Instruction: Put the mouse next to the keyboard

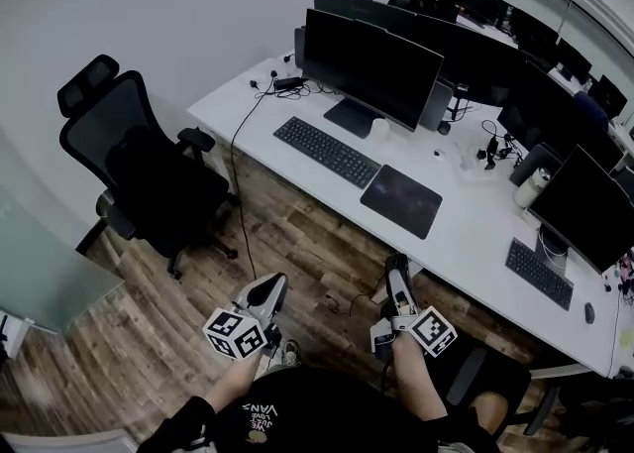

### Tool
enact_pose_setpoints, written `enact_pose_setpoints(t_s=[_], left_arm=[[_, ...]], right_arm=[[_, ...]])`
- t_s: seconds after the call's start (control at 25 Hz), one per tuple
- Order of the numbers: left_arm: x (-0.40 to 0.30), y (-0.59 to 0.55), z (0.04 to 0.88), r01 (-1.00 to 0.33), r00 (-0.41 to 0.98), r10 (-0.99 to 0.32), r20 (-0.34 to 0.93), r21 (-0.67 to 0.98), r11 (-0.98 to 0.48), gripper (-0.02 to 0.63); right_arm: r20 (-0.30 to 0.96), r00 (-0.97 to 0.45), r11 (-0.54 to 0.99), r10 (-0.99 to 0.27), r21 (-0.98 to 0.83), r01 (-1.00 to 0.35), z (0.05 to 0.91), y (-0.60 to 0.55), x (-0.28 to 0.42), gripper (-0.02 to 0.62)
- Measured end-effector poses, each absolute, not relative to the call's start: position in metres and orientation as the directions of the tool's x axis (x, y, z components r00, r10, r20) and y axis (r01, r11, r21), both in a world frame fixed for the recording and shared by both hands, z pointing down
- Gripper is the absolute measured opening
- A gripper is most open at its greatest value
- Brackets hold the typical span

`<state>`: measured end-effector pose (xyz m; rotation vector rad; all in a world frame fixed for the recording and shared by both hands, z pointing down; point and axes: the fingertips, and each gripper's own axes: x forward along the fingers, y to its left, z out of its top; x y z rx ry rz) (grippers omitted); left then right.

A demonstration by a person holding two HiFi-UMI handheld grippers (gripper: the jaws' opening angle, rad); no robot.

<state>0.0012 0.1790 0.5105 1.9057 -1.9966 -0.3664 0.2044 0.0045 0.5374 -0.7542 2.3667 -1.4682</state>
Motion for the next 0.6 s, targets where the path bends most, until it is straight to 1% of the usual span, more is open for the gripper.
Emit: enact_pose_setpoints(t_s=[0.24, 0.36, 0.44, 0.48, 0.56, 0.6], left_arm=[[-0.055, 0.167, 0.509, -0.917, 0.040, -0.996, 0.081, 0.400, -0.004, 0.002], [-0.075, 0.163, 0.509, -0.918, 0.084, -0.993, 0.085, 0.395, -0.044, 0.002], [-0.089, 0.161, 0.510, -0.914, 0.096, -0.992, 0.084, 0.401, -0.054, 0.002], [-0.095, 0.159, 0.510, -0.912, 0.095, -0.992, 0.081, 0.407, -0.055, 0.002], [-0.105, 0.155, 0.512, -0.910, 0.092, -0.993, 0.074, 0.412, -0.054, 0.002], [-0.108, 0.153, 0.513, -0.910, 0.091, -0.993, 0.073, 0.411, -0.053, 0.002]], right_arm=[[0.062, -0.786, 0.355, -0.615, -0.868, -0.347, 0.538, -0.001, 0.163, 0.183], [0.101, -0.761, 0.314, -0.641, -0.870, -0.380, 0.542, 0.005, 0.146, 0.183], [0.085, -0.763, 0.331, -0.641, -0.866, -0.375, 0.544, 0.006, 0.133, 0.183], [0.093, -0.759, 0.319, -0.645, -0.869, -0.377, 0.546, 0.007, 0.129, 0.183], [0.156, -0.736, 0.248, -0.659, -0.879, -0.408, 0.554, 0.011, 0.125, 0.183], [0.164, -0.731, 0.241, -0.662, -0.877, -0.416, 0.556, 0.009, 0.124, 0.183]])
